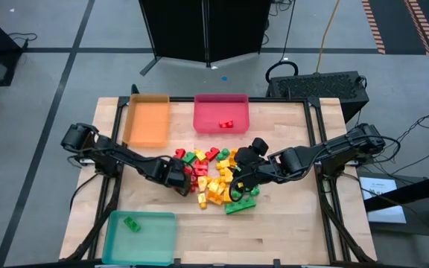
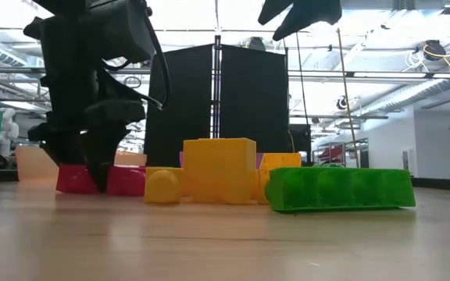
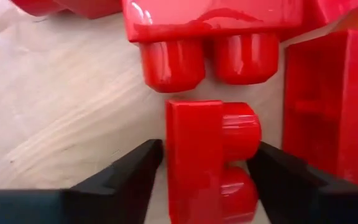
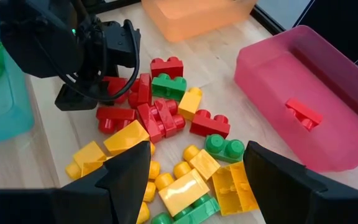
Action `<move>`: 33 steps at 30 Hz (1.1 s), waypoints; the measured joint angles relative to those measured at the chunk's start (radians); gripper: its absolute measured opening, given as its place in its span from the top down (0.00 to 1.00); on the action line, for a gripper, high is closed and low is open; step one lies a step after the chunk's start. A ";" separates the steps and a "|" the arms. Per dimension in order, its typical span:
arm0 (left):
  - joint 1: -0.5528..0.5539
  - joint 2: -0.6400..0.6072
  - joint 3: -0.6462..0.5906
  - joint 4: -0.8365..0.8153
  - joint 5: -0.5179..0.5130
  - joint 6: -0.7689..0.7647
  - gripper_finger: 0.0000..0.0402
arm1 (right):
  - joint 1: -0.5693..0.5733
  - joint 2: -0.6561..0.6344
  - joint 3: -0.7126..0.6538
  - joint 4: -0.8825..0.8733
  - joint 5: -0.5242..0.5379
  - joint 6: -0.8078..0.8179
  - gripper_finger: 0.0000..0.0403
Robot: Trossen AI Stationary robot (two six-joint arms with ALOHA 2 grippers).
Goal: Sort blocks
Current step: Put the red game piece into the red bin
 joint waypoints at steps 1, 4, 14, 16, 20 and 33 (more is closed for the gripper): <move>0.001 0.000 0.000 0.000 0.003 0.000 0.49 | 0.000 0.000 0.000 0.000 0.000 0.000 0.38; 0.001 -0.004 0.000 0.011 0.014 0.004 0.60 | 0.000 0.000 0.000 -0.001 0.002 0.006 0.38; 0.039 -0.153 0.091 0.017 -0.038 0.050 0.60 | 0.017 -0.064 0.000 0.008 0.032 0.036 0.38; 0.070 -0.186 0.119 0.011 -0.080 0.086 0.60 | 0.020 -0.095 0.000 0.015 0.068 0.022 0.38; 0.165 -0.222 0.190 0.034 -0.210 0.261 0.60 | 0.027 -0.167 0.000 0.017 0.137 -0.001 0.38; 0.585 -0.034 0.225 0.556 -0.181 0.689 0.60 | 0.029 -0.296 0.002 0.017 0.241 -0.073 0.38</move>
